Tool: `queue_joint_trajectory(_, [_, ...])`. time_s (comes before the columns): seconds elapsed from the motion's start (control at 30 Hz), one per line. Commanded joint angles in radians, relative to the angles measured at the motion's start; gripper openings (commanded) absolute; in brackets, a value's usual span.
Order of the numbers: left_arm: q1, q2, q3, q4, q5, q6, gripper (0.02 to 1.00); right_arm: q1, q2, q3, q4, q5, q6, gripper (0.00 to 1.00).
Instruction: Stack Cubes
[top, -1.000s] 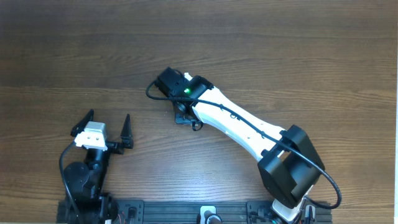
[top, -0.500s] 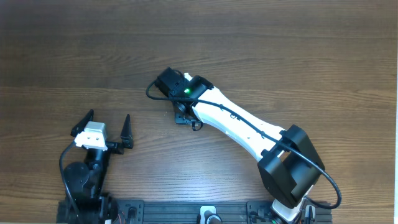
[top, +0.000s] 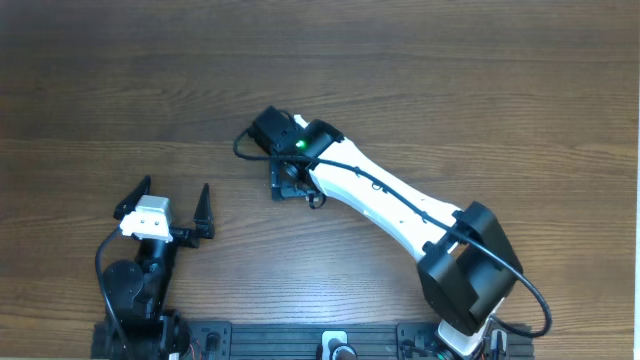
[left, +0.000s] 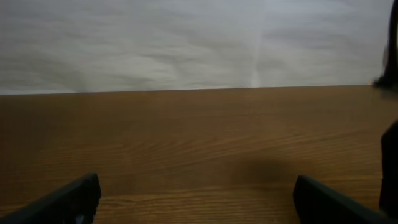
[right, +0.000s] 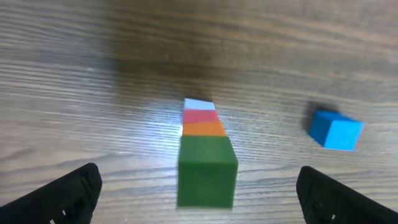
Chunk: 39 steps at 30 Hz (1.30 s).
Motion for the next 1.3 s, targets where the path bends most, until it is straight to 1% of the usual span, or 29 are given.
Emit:
queue_joint_trajectory(0.03, [-0.004,-0.007,-0.005,0.0,0.009,0.019,1.0,-0.061,-0.174,0.103,-0.016,0.041,-0.101,0.991])
queue_joint_trajectory(0.1, [-0.004,-0.007,-0.005,0.0,0.009,0.019,1.0,-0.09,-0.231,0.109,-0.019,0.041,-0.128,0.991])
queue_joint_trajectory(0.17, [-0.004,-0.007,-0.005,0.0,0.009,0.019,1.0,-0.137,-0.284,0.108,-0.051,0.05,-0.131,0.993])
queue_joint_trajectory(0.27, [-0.004,-0.007,-0.005,0.0,0.01,0.019,1.0,-0.229,-0.325,0.09,-0.116,0.06,-0.132,0.993])
queue_joint_trajectory(0.33, [-0.004,-0.007,-0.005,0.0,0.009,0.019,1.0,-0.282,-0.333,0.048,-0.134,0.059,-0.151,0.993])
queue_joint_trajectory(0.43, [-0.004,-0.007,-0.005,0.0,0.009,0.019,1.0,-0.328,-0.333,-0.062,-0.111,0.054,-0.166,0.991])
queue_joint_trajectory(0.5, [-0.004,-0.007,-0.005,0.0,0.01,0.019,1.0,-0.345,-0.333,-0.16,-0.047,0.034,-0.177,0.991])
queue_joint_trajectory(0.6, [-0.004,-0.007,-0.005,0.0,0.01,0.019,1.0,-0.356,-0.333,-0.306,0.082,-0.018,-0.209,0.993])
queue_joint_trajectory(0.7, [-0.004,-0.007,-0.005,0.0,0.009,0.019,1.0,-0.353,-0.331,-0.435,0.194,-0.033,-0.209,0.993])
queue_joint_trajectory(0.8, [-0.004,-0.007,-0.005,0.0,0.009,0.019,1.0,-0.343,-0.33,-0.51,0.263,-0.04,-0.21,0.993])
queue_joint_trajectory(0.9, [-0.004,-0.007,-0.005,0.0,0.009,0.019,1.0,-0.327,-0.325,-0.544,0.303,-0.039,-0.211,0.989])
queue_joint_trajectory(1.07, [-0.004,-0.007,-0.005,0.0,0.009,0.019,1.0,-0.296,-0.268,-0.551,0.332,-0.034,-0.244,0.989])
queue_joint_trajectory(1.3, [-0.004,-0.007,-0.005,0.0,0.01,0.019,1.0,-0.277,-0.167,-0.551,0.379,-0.034,-0.243,0.982])
